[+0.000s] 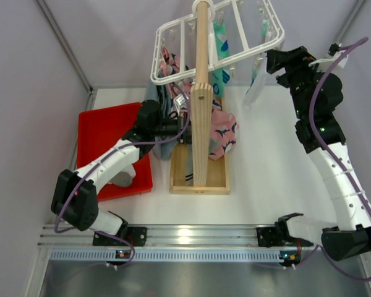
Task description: Remove the socks clipped to the hanger
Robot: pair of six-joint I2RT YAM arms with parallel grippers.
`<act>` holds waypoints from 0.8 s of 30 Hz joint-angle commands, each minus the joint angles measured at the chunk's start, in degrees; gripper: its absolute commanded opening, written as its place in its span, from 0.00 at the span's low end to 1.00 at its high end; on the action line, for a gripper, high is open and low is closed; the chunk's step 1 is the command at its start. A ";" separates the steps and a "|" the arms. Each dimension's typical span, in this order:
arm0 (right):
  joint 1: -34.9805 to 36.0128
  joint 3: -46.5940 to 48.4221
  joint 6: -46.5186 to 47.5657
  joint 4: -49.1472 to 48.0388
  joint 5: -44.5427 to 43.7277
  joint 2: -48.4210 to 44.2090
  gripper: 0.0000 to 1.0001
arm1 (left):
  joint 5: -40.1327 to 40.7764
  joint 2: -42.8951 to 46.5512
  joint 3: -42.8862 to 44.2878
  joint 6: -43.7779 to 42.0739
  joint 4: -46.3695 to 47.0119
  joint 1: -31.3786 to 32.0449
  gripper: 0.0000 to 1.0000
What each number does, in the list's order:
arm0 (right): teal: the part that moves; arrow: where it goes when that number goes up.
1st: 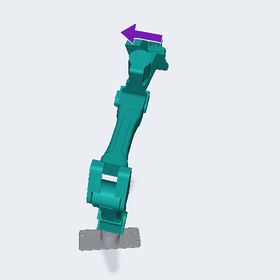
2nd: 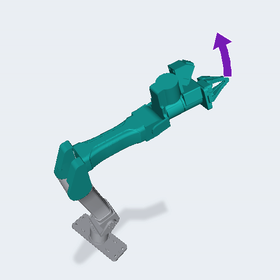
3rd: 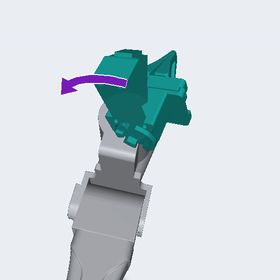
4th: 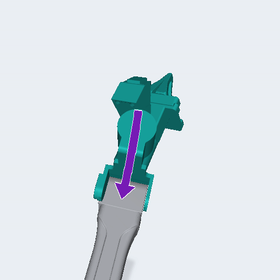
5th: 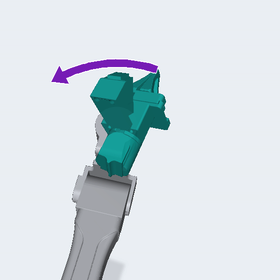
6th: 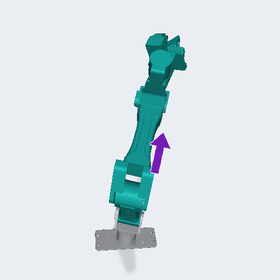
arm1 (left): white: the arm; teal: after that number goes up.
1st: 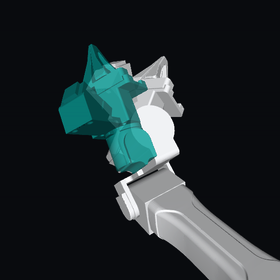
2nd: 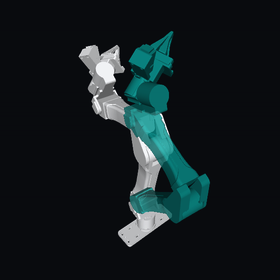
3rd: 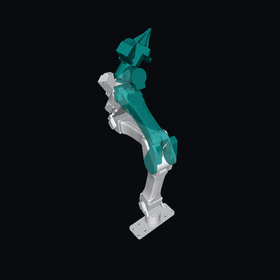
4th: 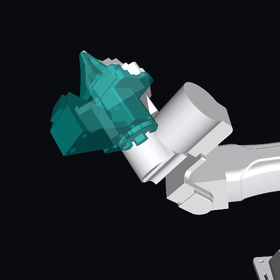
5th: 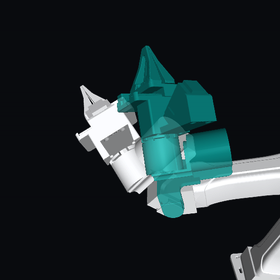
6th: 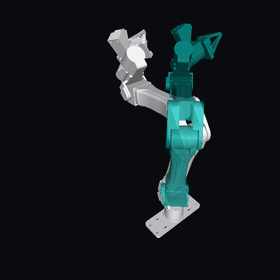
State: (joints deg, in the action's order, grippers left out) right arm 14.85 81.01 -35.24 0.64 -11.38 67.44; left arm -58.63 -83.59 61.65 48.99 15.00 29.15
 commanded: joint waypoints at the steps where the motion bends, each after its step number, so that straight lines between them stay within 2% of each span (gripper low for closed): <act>1: -0.44 -1.81 0.96 6.38 3.37 -4.84 0.78 | 2.54 5.53 -5.56 -5.11 1.96 -1.37 0.00; 4: -0.44 -7.70 1.84 7.52 4.43 -8.72 0.78 | 7.11 13.43 -10.31 -12.04 0.21 -1.55 0.00; 7: -0.44 -12.18 2.29 8.93 4.43 -12.24 0.78 | 17.03 21.87 -12.51 -19.34 -8.57 -1.55 0.00; 10: -0.26 -15.26 2.20 10.43 4.87 -15.40 0.78 | 31.78 31.62 -16.10 -22.53 -17.78 -1.55 0.00; 11: -0.26 -15.79 2.28 10.86 5.22 -15.84 0.77 | 43.66 34.43 -16.73 -22.54 -20.60 -1.46 0.00; 13: 0.18 -16.85 2.81 11.92 6.45 -16.64 0.78 | 55.67 41.01 -17.96 -21.75 -28.86 -1.64 0.00; 14: 0.18 -17.11 2.99 12.10 6.80 -16.46 0.78 | 69.48 42.36 -18.49 -21.22 -31.41 -1.64 0.00; 15: 0.18 -17.12 2.99 13.23 7.59 -15.94 0.78 | 74.75 43.15 -18.49 -20.09 -37.62 -1.81 0.00; 18: 0.27 -18.17 3.34 13.60 8.56 -14.36 0.78 | 87.94 41.50 -16.65 -18.85 -45.39 -4.08 0.00; 20: 0.27 -18.96 3.43 13.68 8.74 -13.31 0.78 | 89.39 39.75 -15.42 -14.46 -49.97 -6.28 0.00; 23: -0.52 -18.87 2.64 14.56 10.75 -8.66 0.78 | 86.86 39.29 -16.46 -9.01 -51.83 -14.71 0.00; 24: -0.96 -18.96 2.55 14.04 14.76 -7.68 0.78 | 86.15 39.38 -16.99 -8.31 -51.83 -19.78 0.00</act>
State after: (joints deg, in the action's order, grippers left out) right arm 14.79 62.63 -32.84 13.76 -2.20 56.42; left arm 20.99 -45.10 44.64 35.55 -30.63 16.93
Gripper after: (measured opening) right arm 0.781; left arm 0.023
